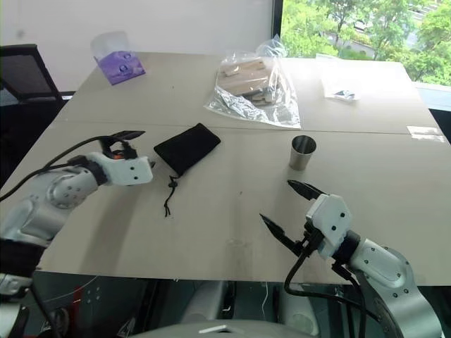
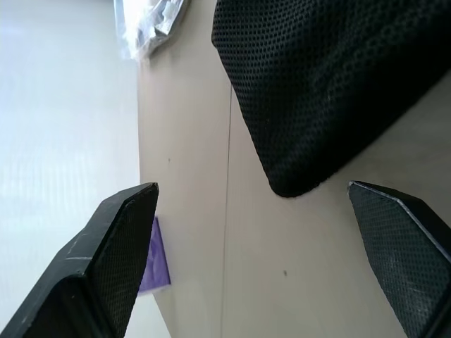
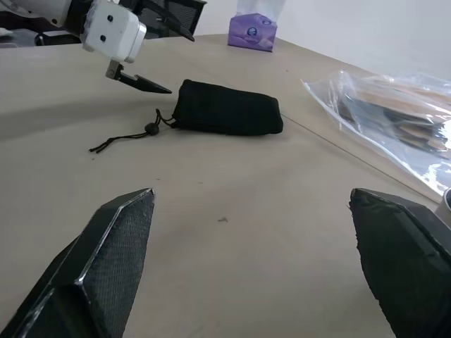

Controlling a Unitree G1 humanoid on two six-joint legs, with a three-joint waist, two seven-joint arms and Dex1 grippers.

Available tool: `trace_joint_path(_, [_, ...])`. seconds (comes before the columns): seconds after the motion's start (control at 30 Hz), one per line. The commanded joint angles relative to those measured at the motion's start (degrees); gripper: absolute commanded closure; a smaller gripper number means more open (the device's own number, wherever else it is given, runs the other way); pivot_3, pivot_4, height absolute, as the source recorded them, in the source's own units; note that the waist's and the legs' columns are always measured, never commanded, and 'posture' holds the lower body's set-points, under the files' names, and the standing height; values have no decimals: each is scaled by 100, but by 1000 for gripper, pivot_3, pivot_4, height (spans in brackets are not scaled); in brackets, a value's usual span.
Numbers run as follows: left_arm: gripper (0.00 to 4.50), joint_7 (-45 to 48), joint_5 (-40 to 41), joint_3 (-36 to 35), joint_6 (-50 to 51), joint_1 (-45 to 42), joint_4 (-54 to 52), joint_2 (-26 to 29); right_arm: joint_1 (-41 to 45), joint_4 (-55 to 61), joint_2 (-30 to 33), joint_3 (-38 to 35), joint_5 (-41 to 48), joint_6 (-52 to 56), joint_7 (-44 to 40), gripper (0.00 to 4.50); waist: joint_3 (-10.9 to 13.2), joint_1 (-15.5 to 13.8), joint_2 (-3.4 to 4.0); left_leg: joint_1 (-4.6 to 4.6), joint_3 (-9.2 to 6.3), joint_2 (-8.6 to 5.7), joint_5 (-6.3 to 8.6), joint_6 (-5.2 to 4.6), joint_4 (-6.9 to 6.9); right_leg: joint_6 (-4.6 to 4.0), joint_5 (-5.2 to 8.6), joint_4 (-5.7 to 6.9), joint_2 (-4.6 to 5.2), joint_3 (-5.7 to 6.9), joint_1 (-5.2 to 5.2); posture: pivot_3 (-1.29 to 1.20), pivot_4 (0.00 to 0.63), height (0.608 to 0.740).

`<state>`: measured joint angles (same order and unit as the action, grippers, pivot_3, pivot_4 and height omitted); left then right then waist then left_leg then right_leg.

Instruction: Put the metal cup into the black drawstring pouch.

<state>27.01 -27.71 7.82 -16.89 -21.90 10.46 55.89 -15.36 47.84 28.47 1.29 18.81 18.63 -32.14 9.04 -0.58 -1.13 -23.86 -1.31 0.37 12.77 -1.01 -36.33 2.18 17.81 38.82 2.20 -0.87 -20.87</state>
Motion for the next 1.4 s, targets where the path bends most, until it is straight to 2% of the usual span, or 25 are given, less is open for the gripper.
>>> trace_joint_path(0.03, [50, -96, -182, 176, -404, -404, 346, -97, -70, 350, -32, -62, -16, -7, 181, 0, 1, 8, 0, 0, 1, 0, 0, 0, 0, 1, 0, 1, -4, 0, -1, 0, 150, 740])
trace_joint_path(0.2, [50, -122, -304, 424, -698, -862, 713, -301, -188, 455, -32, -34, -87, 33, 349, 0, 1, 23, -2, 1, 0, 0, 0, 0, -3, 2, -1, 5, -5, 1, 1, 0, 150, 740])
trace_joint_path(0.23, [572, -30, -279, 464, -735, -906, 761, -305, -210, 469, -36, -42, -95, 42, 386, 0, 1, 19, -2, 1, -1, 0, 0, 0, -5, 2, -1, 6, -5, 2, 1, 0, 150, 740])
trace_joint_path(0.27, [859, 23, -267, 487, -770, -929, 797, -305, -223, 467, -43, -45, -105, 49, 418, 0, 1, 20, -2, 1, -1, 0, 0, 0, -6, 2, -1, 6, -6, 4, 2, 0, 150, 740])
trace_joint_path(0.3, [1398, 100, -212, 499, -776, -941, 828, -327, -222, 452, -43, -41, -123, 52, 441, 0, 1, 27, -2, 2, 0, 0, 0, 0, -7, 2, -1, 8, -6, 6, 2, 0, 150, 740])
trace_joint_path(0.37, [2179, 302, -1, 483, -677, -927, 815, -425, -197, 403, -33, -17, -177, 57, 481, 0, 1, 50, -2, 3, 1, 0, 0, 0, -7, 2, -1, 9, -7, 6, 2, 0, 150, 740])
trace_joint_path(0.4, [2768, 452, 119, 486, -649, -893, 753, -461, -172, 371, -33, -4, -199, 56, 495, 0, 1, 55, -2, 3, 1, 0, -1, 0, -7, 2, -1, 10, -7, 7, 2, 0, 150, 740])
trace_joint_path(0.53, [4455, 1024, 653, 307, -37, -687, 352, -645, -58, 240, -68, 52, -269, 66, 544, 0, 1, 94, -2, 3, 0, 0, -1, 0, -8, 2, -1, 11, -7, 9, 2, 0, 150, 740])
trace_joint_path(0.6, [4489, 1281, 1000, 155, 443, -595, 72, -757, -6, 199, -89, 66, -262, 101, 573, 0, 1, 115, -2, 3, -1, 1, -1, 0, -9, 2, -1, 12, -7, 7, 3, 0, 150, 740])
trace_joint_path(0.7, [4489, 1727, 1933, -306, 2430, -445, -725, -1182, 75, 191, -166, 2, -133, 327, 685, 0, 1, 125, -2, 2, -5, 1, -1, 0, -14, 2, -1, 15, -7, 6, 4, 0, 150, 740])
trace_joint_path(0.83, [4489, 1812, 3070, -935, 5781, -425, -2195, -1737, 277, 294, -303, -388, 395, 945, 925, 0, 1, 135, -2, 0, -14, 2, -1, 0, -27, 2, -1, 20, -9, 7, 10, 0, 150, 740])
trace_joint_path(0.9, [4489, 1585, 3212, -1082, 7566, -606, -2819, -1816, 443, 405, -117, -684, 768, 1403, 894, 0, 1, 137, -3, 0, -15, 2, -1, 0, -35, 3, -1, 25, -12, 7, 12, 0, 150, 740])
trace_joint_path(0.93, [4489, 1412, 3242, -1175, 8793, -848, -2991, -1944, 555, 454, 1, -905, 1127, 1747, 902, 0, 2, 136, -3, 0, -15, 2, -1, 0, -38, 3, -1, 28, -14, 7, 12, 0, 150, 740])
trace_joint_path(1.0, [4489, 1300, 3488, -1325, 10356, -1212, -3210, -2131, 801, 483, 216, -1240, 1580, 2225, 958, 0, 4, 134, -7, 1, -19, 1, -1, 0, -52, 4, 0, 43, -21, 11, 14, 0, 150, 740])
trace_joint_path(1.07, [4489, 1307, 3870, -1286, 10886, -1350, -3354, -2174, 1149, 352, 383, -1637, 2259, 2592, 1013, 0, 5, 137, -7, 4, -21, 1, -1, 0, -63, 5, 1, 63, -25, 17, 13, 0, 150, 740])
trace_joint_path(1.17, [4489, 1026, 4144, -1099, 10939, -1401, -3409, -2202, 1593, 139, 447, -1986, 2599, 2765, 1250, 0, 5, 152, -7, 14, -15, 1, -1, 0, -65, 5, 1, 79, -23, 2, 12, 0, 150, 740])
trace_joint_path(1.23, [4489, 756, 4263, -1109, 10939, -1472, -3217, -2499, 1996, -154, 710, -1984, 2555, 3111, 1403, 0, 6, 138, -7, 12, -20, 2, -1, 0, -69, 4, 1, 84, -21, -7, 10, 0, 150, 740])
trace_joint_path(1.3, [4489, 523, 4399, -1238, 10939, -1527, -2990, -2872, 2476, -355, 1298, -1722, 2228, 3622, 1547, 0, 10, 127, -3, 9, -19, 1, -1, 0, -78, 3, 1, 89, -19, -7, 10, 0, 150, 740])
trace_joint_path(1.4, [4489, 343, 4676, -1346, 10939, -1606, -2730, -3110, 3243, -822, 1556, -1510, 2397, 4177, 1582, 0, 18, 125, -10, 5, -15, -3, -2, -1, -89, 3, 0, 91, -13, -12, 9, 0, 150, 740])
